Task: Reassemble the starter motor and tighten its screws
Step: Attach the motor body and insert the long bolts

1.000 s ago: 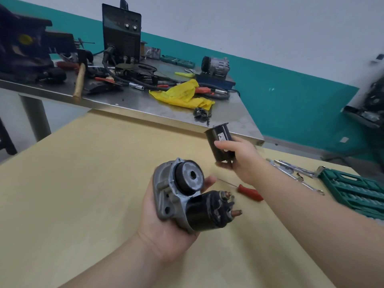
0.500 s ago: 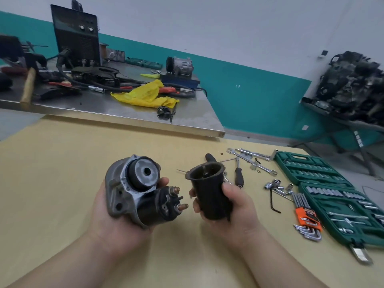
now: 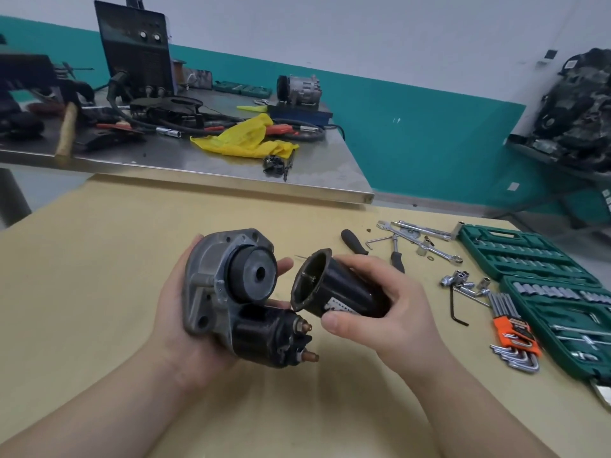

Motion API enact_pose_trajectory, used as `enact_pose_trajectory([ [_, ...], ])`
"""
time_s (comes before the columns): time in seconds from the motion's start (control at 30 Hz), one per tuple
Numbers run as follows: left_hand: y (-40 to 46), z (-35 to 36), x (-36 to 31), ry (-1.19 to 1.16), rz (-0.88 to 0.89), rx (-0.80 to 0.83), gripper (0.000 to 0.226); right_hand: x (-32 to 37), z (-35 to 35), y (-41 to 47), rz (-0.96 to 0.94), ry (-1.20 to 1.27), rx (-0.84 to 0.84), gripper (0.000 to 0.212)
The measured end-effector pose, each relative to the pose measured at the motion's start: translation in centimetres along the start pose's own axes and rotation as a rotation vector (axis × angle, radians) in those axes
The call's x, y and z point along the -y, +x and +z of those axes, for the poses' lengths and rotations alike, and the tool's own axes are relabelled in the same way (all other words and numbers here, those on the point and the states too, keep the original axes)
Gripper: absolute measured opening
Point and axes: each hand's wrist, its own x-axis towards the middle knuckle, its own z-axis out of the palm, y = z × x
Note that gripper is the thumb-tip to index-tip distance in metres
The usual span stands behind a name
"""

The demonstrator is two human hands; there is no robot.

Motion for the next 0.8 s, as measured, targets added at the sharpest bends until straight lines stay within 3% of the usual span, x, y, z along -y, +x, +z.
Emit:
enact_pose_trajectory([
  [0.37,0.2,0.1,1.5,0.21,0.132,-0.072,0.045,1.6,0.7,-0.6,0.051,-0.158,0.08,0.057],
  [0.8,-0.2,0.7,1.4,0.232,0.015,-0.057,0.053,3.8,1.4,0.0,0.104,-0.408,0.163,0.062],
])
